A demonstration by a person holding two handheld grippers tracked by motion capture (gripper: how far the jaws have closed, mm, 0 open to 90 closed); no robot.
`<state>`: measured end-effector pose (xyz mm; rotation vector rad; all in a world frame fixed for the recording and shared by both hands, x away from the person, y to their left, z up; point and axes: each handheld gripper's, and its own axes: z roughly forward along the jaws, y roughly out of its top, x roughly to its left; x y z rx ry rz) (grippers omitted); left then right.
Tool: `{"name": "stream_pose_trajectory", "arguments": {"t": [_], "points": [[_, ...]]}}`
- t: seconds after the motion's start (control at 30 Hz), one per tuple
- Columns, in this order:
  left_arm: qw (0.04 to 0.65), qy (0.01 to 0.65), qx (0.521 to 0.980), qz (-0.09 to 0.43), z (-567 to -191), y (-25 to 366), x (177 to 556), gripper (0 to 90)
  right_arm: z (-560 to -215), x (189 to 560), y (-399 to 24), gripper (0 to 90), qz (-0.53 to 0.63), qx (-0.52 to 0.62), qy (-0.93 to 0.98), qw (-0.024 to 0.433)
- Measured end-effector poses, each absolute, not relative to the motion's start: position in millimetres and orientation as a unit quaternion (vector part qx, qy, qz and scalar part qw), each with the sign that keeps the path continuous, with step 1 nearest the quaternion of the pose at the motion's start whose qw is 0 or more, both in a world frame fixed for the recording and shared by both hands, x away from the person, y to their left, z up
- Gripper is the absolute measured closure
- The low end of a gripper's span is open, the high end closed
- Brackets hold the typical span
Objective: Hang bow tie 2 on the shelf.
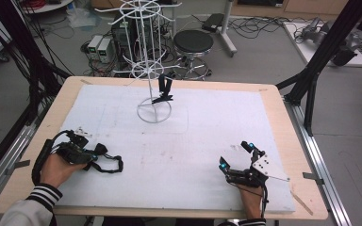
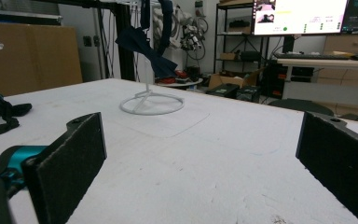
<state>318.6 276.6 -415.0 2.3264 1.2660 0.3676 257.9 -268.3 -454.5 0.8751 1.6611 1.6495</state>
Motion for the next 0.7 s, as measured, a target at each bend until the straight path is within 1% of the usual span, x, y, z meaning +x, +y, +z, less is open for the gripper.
{"name": "stream_pose_trajectory", "arguments": {"t": [0.3,0.43,0.7], "points": [[0.299,0.444,0.829,0.162,-402.5,279.5,314.1,76.3,-454.6,257.7,-268.2,0.8,0.626,0.332,0.630,0.317],[0.319,0.429,0.828,0.172,-398.4,279.1,312.1,76.4,-454.6,257.3,-267.8,0.8,0.625,0.333,0.630,0.317],[0.387,0.391,0.812,0.194,-392.5,283.5,311.7,76.5,-454.7,257.6,-267.7,0.8,0.624,0.330,0.630,0.322]]}}
